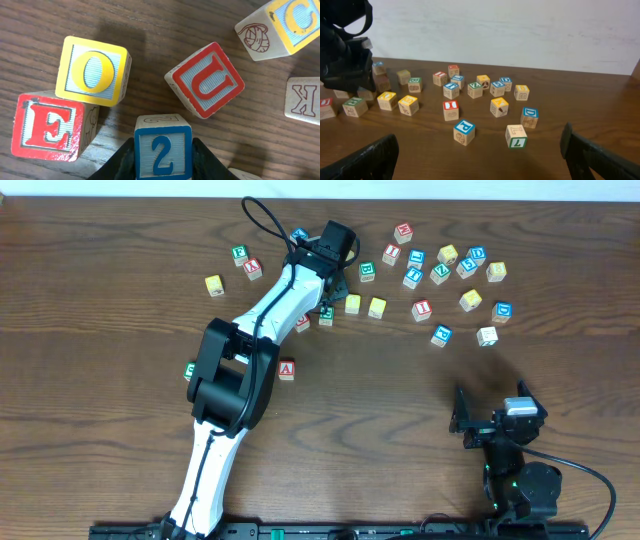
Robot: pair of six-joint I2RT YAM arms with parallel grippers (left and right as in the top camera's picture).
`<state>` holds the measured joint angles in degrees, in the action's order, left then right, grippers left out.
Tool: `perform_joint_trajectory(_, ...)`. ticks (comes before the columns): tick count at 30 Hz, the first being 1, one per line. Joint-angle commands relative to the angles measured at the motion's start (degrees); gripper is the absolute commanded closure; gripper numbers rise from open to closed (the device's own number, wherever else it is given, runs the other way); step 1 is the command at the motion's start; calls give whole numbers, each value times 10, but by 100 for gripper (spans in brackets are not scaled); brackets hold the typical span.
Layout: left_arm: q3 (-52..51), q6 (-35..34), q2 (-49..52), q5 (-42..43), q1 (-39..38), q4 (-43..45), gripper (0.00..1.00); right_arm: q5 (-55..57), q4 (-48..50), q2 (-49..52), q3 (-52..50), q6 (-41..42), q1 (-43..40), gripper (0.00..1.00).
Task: Spell out AI2
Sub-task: 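Lift the blue 2 block out of the cluster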
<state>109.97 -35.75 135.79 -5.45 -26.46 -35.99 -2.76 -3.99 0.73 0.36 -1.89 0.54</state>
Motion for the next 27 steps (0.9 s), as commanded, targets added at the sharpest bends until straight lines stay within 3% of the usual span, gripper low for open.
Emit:
perform_joint_trajectory(1,13,7,10,-12,0,-6,70,3,-3,-2,0,6,-5,1)
perform_joint_trajectory(18,13,14,10,-12,0,-9,74,3,-2,-2,0,6,-5,1)
perform_joint_trajectory(27,13,17,10,-12,0,-13,81,3,-3,-2,0,6,-5,1)
